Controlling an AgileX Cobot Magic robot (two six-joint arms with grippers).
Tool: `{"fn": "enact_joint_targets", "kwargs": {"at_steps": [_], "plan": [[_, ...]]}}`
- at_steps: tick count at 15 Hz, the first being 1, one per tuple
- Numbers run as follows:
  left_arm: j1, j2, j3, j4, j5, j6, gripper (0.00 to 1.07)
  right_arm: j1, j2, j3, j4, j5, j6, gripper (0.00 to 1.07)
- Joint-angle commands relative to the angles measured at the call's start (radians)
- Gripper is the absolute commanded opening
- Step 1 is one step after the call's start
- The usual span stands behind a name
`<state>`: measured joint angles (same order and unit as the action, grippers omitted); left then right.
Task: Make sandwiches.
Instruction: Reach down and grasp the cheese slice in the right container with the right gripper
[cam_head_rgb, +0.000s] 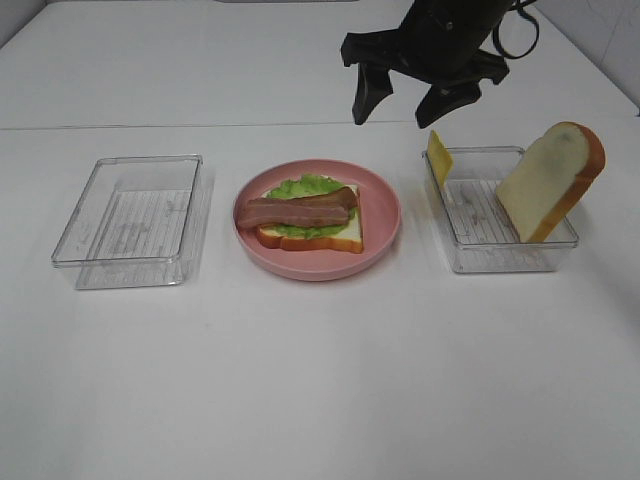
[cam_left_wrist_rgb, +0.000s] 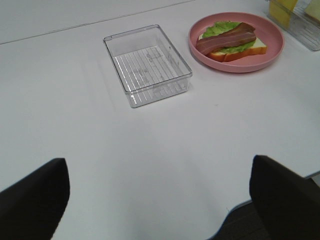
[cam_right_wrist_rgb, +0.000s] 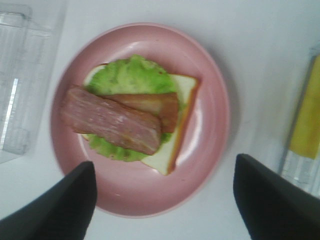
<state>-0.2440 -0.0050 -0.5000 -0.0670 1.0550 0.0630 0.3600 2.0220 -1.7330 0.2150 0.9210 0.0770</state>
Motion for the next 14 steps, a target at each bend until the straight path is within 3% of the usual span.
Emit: {"fn": "enact_joint_targets", "kwargs": {"at_steps": [1,7,14], "plan": [[-0.002,-0.023,0.001,-0.004,-0.009,0.0,0.92,-0.007,-0.004,-0.059,-0.15,0.072,0.063,0.72],[-0.002,-0.023,0.001,-0.004,-0.009,0.0,0.92,-0.148,0.045,-0.09,-0.044,0.017,-0.035,0.7],[-0.002,-0.023,0.001,-0.004,-0.009,0.0,0.92,-0.153,0.172,-0.09,-0.032,-0.093,-0.054,0.65]]}}
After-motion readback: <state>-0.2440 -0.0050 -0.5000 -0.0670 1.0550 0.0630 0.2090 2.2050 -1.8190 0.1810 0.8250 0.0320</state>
